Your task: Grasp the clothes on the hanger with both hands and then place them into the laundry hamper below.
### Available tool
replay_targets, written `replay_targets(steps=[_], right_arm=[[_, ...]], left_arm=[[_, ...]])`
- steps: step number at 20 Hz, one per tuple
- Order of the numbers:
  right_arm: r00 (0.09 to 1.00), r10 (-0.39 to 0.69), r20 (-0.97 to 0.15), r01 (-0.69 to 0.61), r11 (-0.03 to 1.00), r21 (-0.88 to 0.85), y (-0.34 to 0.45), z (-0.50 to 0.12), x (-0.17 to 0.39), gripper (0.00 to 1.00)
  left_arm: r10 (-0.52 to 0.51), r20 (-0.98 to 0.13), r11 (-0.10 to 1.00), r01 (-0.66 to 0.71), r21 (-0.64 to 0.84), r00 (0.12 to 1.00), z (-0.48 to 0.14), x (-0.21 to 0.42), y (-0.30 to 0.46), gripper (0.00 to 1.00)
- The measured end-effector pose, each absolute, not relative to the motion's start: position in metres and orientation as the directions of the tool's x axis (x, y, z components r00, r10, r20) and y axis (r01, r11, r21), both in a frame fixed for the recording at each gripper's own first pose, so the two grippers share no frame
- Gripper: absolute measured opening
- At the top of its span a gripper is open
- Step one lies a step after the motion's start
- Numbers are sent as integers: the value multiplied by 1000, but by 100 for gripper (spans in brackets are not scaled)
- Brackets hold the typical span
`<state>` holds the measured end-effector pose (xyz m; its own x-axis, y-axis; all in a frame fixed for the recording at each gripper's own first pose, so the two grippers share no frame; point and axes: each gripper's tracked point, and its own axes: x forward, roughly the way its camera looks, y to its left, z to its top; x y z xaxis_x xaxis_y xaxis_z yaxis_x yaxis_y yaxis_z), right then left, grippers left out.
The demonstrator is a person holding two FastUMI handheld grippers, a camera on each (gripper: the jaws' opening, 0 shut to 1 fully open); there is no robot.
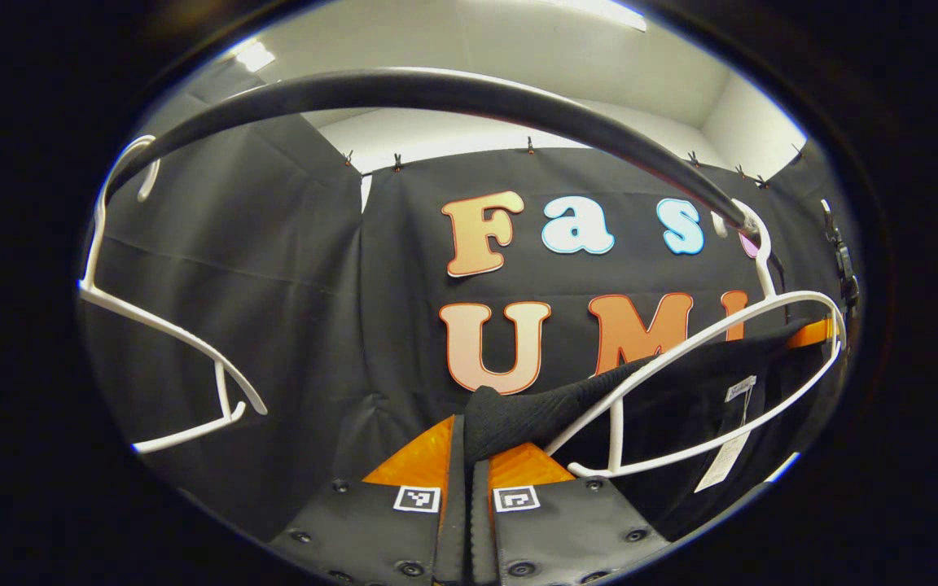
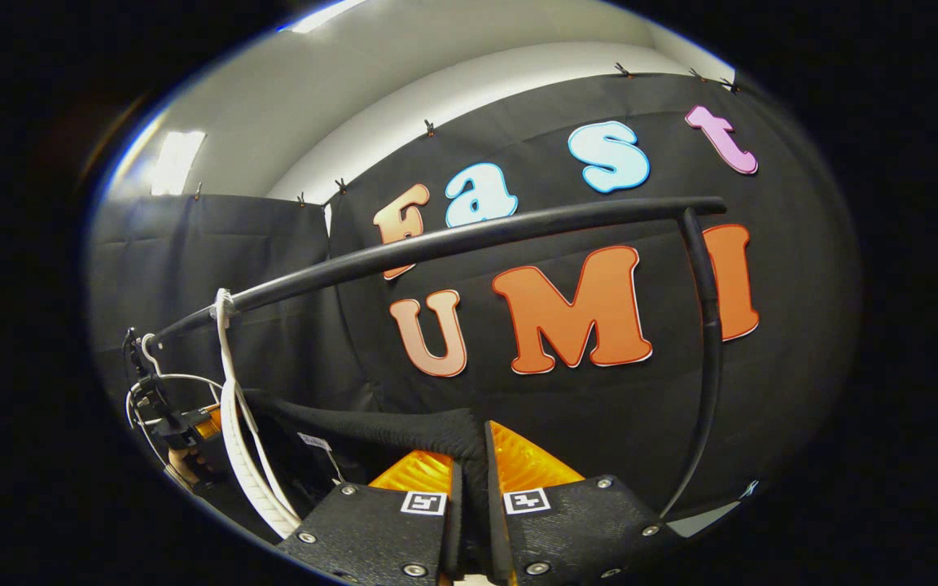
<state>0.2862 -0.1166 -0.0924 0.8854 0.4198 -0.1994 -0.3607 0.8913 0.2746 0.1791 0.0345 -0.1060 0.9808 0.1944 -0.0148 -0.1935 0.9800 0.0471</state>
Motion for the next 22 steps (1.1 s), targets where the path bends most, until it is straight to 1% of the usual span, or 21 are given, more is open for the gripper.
replay_targets(steps=[2,3,4,5,6,7,10,12,13,14,16,18,20,22], right_arm=[[868,453,-203,-380,870,316,-112,-97,294,11],[859,467,-208,-389,862,326,-112,-102,297,11],[850,481,-216,-398,854,335,-111,-108,298,11],[838,496,-225,-405,843,353,-109,-116,301,11],[833,508,-220,-407,831,378,-106,-120,306,11],[828,521,-207,-410,815,411,-105,-120,311,11],[804,569,-173,-418,748,515,-96,-121,320,12],[765,620,-173,-422,686,593,-90,-122,322,12],[749,641,-167,-427,660,619,-89,-123,327,12],[738,653,-168,-429,647,630,-88,-122,332,11],[716,669,-199,-436,651,621,-88,-136,333,11],[694,681,-234,-444,660,606,-79,-157,334,11],[684,688,-242,-453,661,598,-69,-172,335,12],[676,694,-247,-457,658,598,-62,-183,335,12]], left_arm=[[201,-29,978,-199,68,979,-112,178,38,12],[211,-30,974,-208,87,977,-113,177,39,10],[226,-24,969,-222,107,974,-114,174,40,10],[242,-20,964,-238,122,970,-116,172,42,12],[254,-13,959,-250,132,967,-115,169,44,10],[264,-9,956,-260,137,965,-118,167,44,10],[268,-28,958,-264,107,963,-115,164,44,10],[262,-38,963,-258,81,964,-113,161,43,10],[255,-37,965,-251,77,966,-110,158,41,12],[250,-37,966,-246,80,968,-108,154,39,10],[258,-36,963,-254,95,965,-112,148,44,10],[283,-53,957,-279,79,958,-124,143,53,10],[310,-73,950,-306,56,948,-134,134,58,10],[338,-80,940,-331,86,938,-143,120,55,10]])
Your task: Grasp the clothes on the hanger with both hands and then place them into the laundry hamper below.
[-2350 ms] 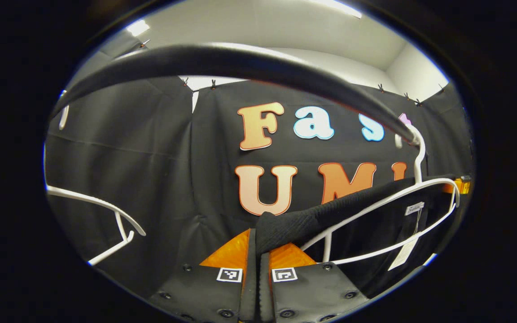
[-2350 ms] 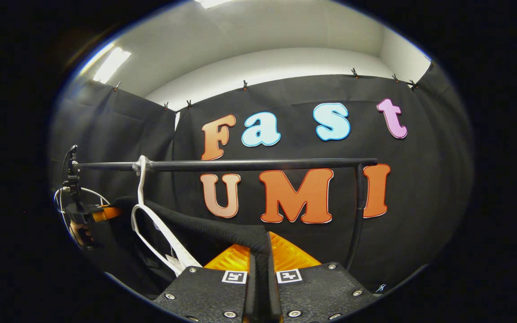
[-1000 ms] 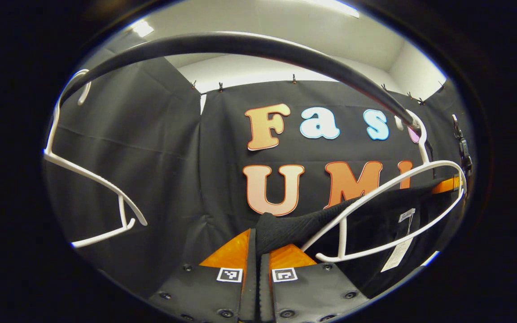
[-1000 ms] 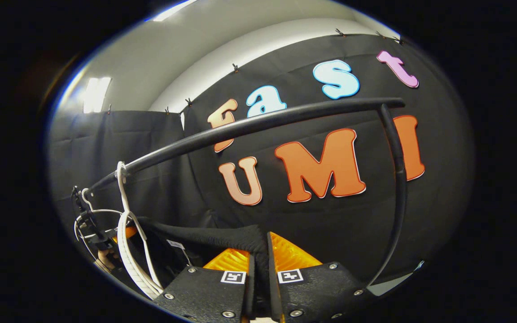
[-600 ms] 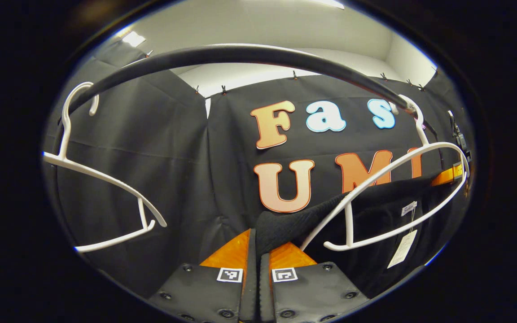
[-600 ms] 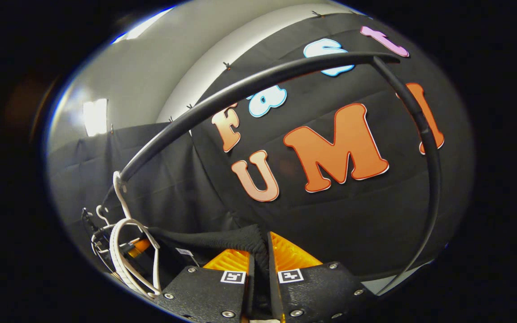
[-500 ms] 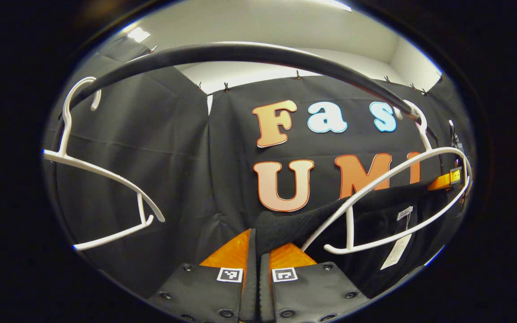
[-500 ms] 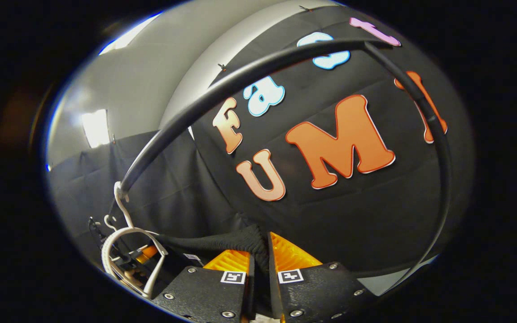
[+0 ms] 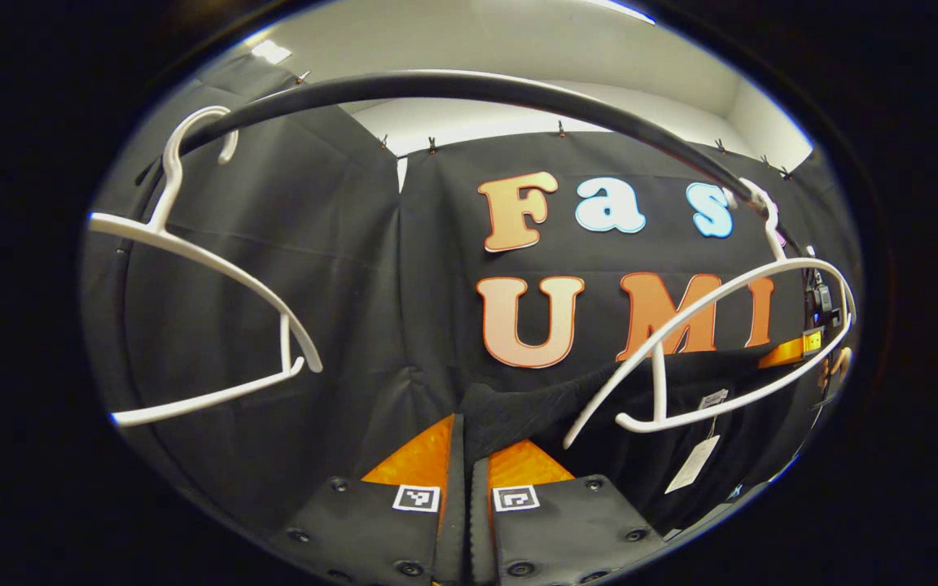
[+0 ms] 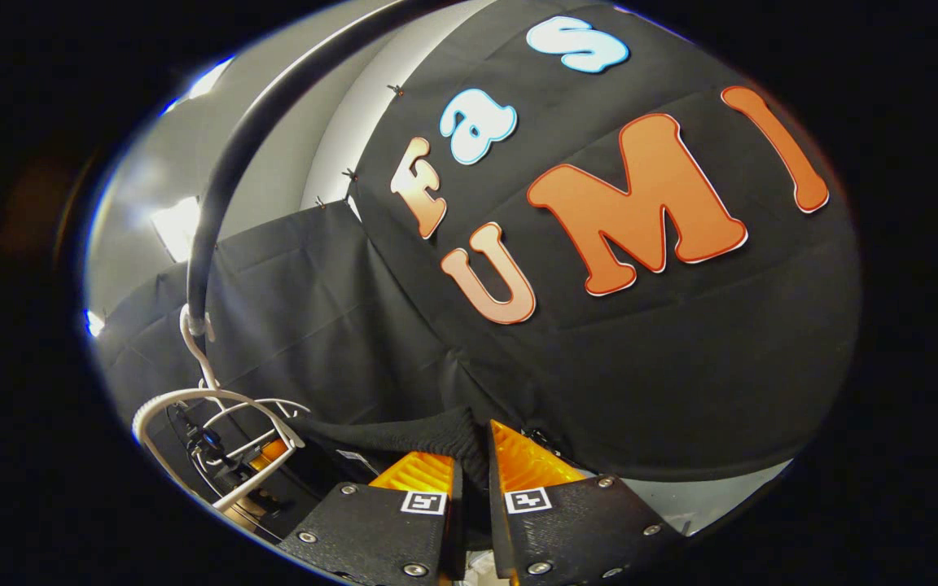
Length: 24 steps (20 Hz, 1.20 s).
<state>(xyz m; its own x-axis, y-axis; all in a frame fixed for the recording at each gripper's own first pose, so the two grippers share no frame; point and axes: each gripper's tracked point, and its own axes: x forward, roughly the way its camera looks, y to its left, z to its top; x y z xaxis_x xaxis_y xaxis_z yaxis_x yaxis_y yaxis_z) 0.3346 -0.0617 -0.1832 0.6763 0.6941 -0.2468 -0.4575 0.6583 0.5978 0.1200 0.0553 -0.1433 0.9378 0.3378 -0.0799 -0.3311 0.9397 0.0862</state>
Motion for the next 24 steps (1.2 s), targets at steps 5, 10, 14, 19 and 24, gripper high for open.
replay_targets(steps=[5,10,14,19,24], right_arm=[[692,666,-279,-401,675,619,-62,-230,317,12],[701,606,-375,-277,716,640,-73,-309,280,12],[682,551,-481,-160,754,637,-75,-376,249,12],[635,518,-573,-71,778,625,-52,-438,201,12],[560,496,-663,-46,818,573,-9,-491,150,12]], left_arm=[[342,-126,934,-323,153,931,-178,103,37,10],[313,-266,945,-272,179,912,-255,86,6,10],[277,-481,958,-281,65,832,-353,58,-4,10],[226,-606,969,-241,58,762,-424,64,-26,10],[132,-727,986,-164,26,674,-485,72,-62,10]])
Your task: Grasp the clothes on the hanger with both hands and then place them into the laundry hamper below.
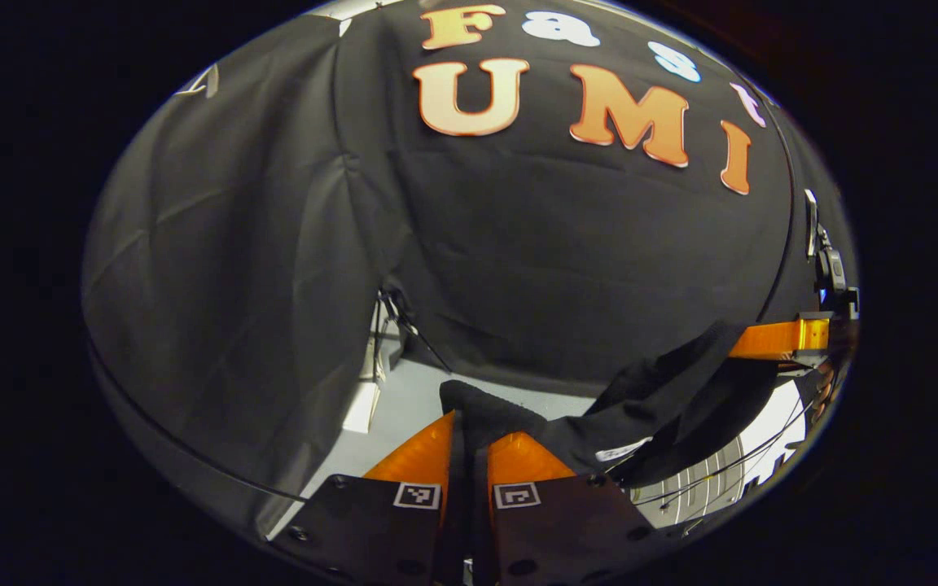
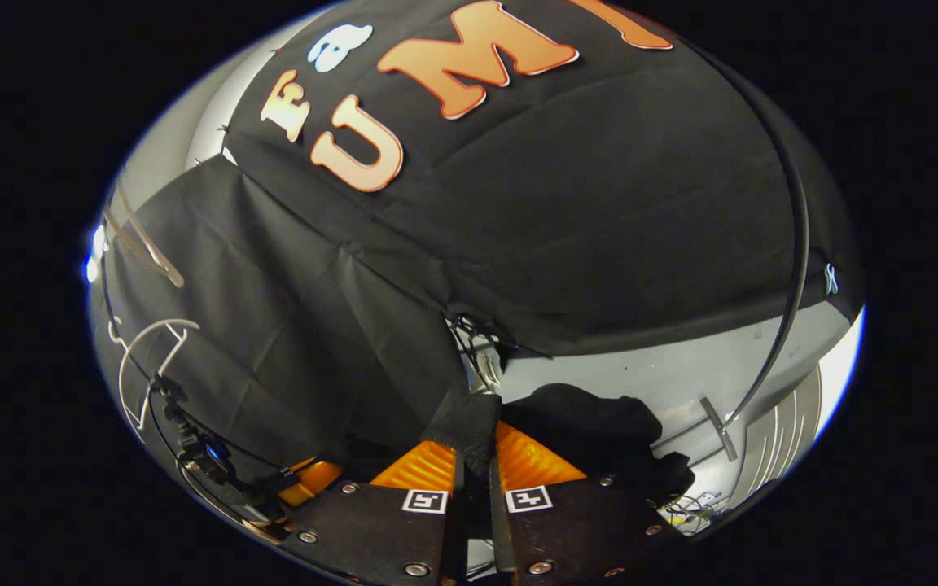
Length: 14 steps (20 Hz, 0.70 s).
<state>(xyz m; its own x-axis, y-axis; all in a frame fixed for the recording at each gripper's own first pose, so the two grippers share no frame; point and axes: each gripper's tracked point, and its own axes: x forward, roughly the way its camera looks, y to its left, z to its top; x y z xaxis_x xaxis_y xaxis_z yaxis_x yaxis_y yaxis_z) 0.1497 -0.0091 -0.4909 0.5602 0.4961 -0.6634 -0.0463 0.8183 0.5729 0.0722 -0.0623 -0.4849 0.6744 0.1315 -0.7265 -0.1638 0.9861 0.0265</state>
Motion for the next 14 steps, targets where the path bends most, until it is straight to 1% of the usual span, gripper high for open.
replay_targets(steps=[2,3,4,6,8,9,11,12,14], right_arm=[[520,463,-718,-39,853,521,0,-516,133,12],[491,437,-753,-24,871,490,4,-530,124,12],[463,407,-788,-6,890,456,10,-545,114,12],[419,354,-836,21,917,399,18,-571,98,14],[373,310,-875,57,933,355,23,-593,84,14],[350,288,-891,80,939,335,22,-600,78,15],[314,280,-907,114,937,329,23,-607,68,22],[308,284,-908,125,934,335,27,-604,65,23],[306,270,-913,135,937,323,29,-600,62,30]], left_arm=[[98,-790,991,-129,24,606,-520,68,-77,10],[86,-819,993,-115,24,567,-538,64,-84,12],[73,-847,994,-104,21,526,-553,60,-89,12],[47,-894,997,-81,12,446,-577,54,-100,15],[43,-924,997,-69,18,380,-595,52,-103,17],[50,-935,997,-74,25,352,-603,51,-103,20],[53,-948,995,-92,26,315,-617,53,-101,26],[60,-950,995,-93,33,306,-620,51,-98,27],[70,-947,996,-78,48,312,-624,55,-90,28]])
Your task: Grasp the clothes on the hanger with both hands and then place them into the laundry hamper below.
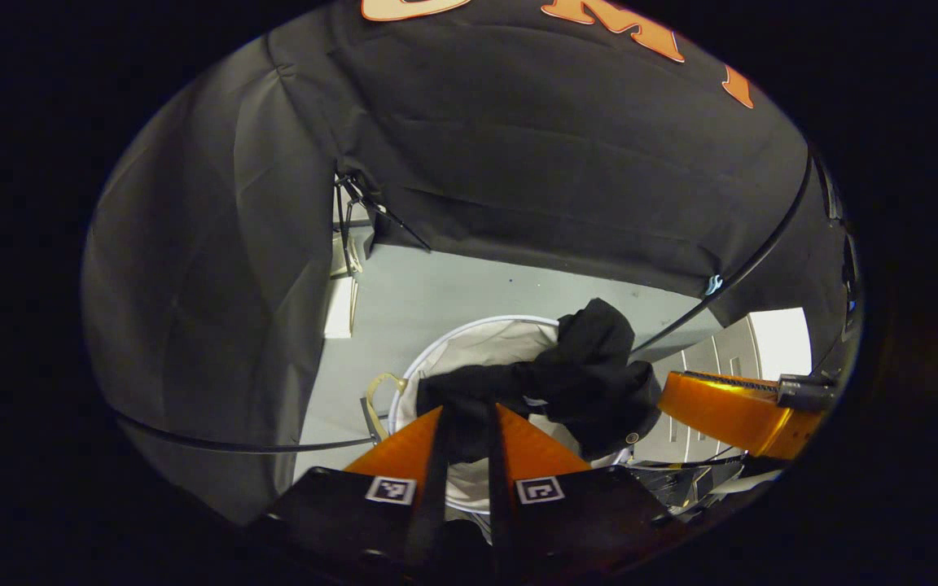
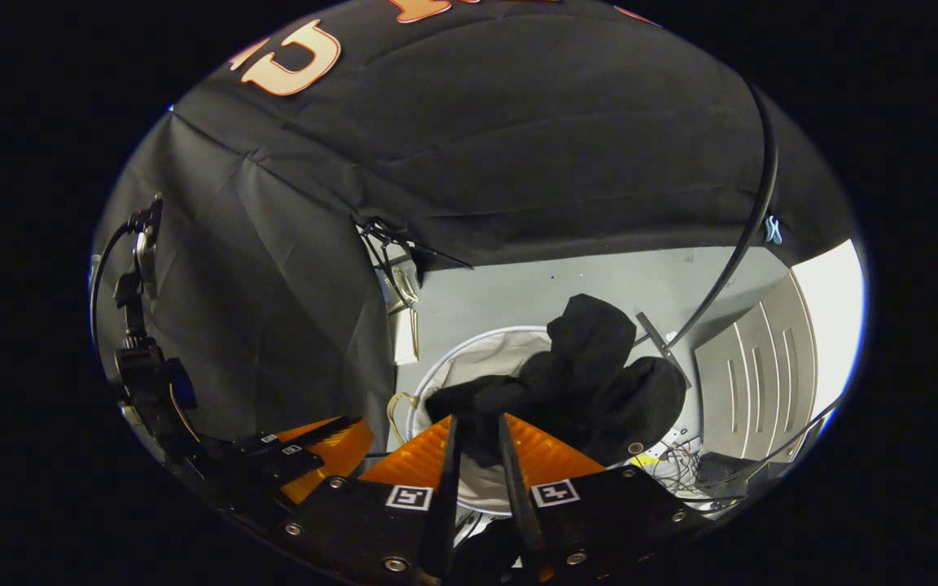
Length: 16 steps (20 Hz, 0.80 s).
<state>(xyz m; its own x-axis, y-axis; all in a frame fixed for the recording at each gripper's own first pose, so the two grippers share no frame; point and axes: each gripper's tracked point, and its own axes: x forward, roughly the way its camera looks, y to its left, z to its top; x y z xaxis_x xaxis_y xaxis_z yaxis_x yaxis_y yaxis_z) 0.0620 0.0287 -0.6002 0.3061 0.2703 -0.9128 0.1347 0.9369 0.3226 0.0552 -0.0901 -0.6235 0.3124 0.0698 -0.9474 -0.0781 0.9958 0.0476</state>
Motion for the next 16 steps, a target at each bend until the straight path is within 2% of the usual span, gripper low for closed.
replay_targets(steps=[1,2,3,4,5,6,7,8,9,12,16], right_arm=[[305,260,-916,131,942,311,26,-598,58,37],[303,251,-919,125,946,300,25,-599,55,40],[301,239,-923,121,951,286,22,-599,52,39],[302,226,-926,120,955,272,18,-597,51,55],[301,214,-929,120,958,260,14,-596,50,65],[300,202,-932,124,961,248,13,-597,51,70],[302,194,-933,128,962,241,12,-596,52,82],[303,189,-934,129,963,237,13,-596,50,86],[309,183,-933,129,964,231,13,-594,51,92],[332,156,-930,127,970,208,4,-585,54,94],[385,119,-915,161,968,193,-13,-561,56,94]], left_arm=[[72,-946,996,-65,54,316,-620,56,-88,49],[74,-945,997,-55,60,319,-617,55,-85,47],[76,-944,997,-53,62,322,-615,54,-83,53],[78,-943,996,-58,62,322,-613,51,-84,53],[74,-945,996,-63,56,317,-611,48,-83,64],[71,-948,996,-72,51,311,-609,46,-83,74],[73,-948,996,-80,51,311,-609,43,-83,82],[91,-946,994,-88,67,312,-608,42,-77,87],[107,-943,992,-93,81,316,-605,42,-71,99],[130,-931,990,-94,104,341,-586,34,-58,98],[159,-889,986,-121,118,429,-551,36,-40,98]])
